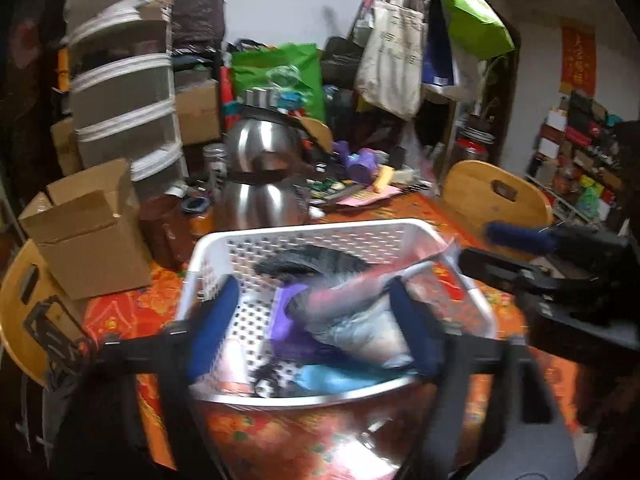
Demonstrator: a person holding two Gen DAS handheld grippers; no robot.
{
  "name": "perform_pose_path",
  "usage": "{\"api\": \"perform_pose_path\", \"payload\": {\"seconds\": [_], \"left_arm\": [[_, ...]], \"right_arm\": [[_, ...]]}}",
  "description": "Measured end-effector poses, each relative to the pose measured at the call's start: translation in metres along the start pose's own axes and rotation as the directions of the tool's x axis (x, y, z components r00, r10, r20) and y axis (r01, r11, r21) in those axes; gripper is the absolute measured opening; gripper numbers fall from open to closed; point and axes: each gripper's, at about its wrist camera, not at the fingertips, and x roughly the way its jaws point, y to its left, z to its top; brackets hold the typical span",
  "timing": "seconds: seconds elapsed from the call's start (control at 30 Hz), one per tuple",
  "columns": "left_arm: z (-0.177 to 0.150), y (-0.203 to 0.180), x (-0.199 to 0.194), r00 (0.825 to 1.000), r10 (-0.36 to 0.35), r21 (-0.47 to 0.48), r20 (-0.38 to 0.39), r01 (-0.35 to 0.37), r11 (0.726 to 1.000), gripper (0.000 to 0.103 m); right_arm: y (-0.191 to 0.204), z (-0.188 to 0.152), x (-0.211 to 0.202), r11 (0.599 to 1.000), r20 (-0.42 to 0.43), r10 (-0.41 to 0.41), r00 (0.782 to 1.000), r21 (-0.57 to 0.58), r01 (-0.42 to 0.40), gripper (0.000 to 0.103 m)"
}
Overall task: Organize soft objects
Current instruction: 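Carry the pink packet into the white basket and release it, then move both tools back to the clear plastic bag on the table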
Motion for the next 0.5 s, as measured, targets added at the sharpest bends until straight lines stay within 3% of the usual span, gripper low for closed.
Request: {"api": "perform_pose_path", "payload": {"seconds": [0.07,0.13,0.5], "left_arm": [[-0.007,0.007,0.002,0.999,0.026,-0.012,0.023,-0.025,1.000,0.080],[-0.013,0.016,0.006,1.000,-0.008,-0.051,0.001,0.008,0.999,0.080],[-0.029,0.026,0.006,1.000,-0.013,-0.073,0.002,0.013,0.997,0.080]], "right_arm": [[-0.004,-0.003,0.003,1.000,-0.009,-0.008,1.000,0.005,0.008,0.060],[-0.007,-0.005,0.007,1.000,-0.028,-0.003,1.000,0.014,0.003,0.060],[-0.012,-0.012,0.006,0.999,-0.031,0.012,0.999,0.031,-0.011,0.060]]}}
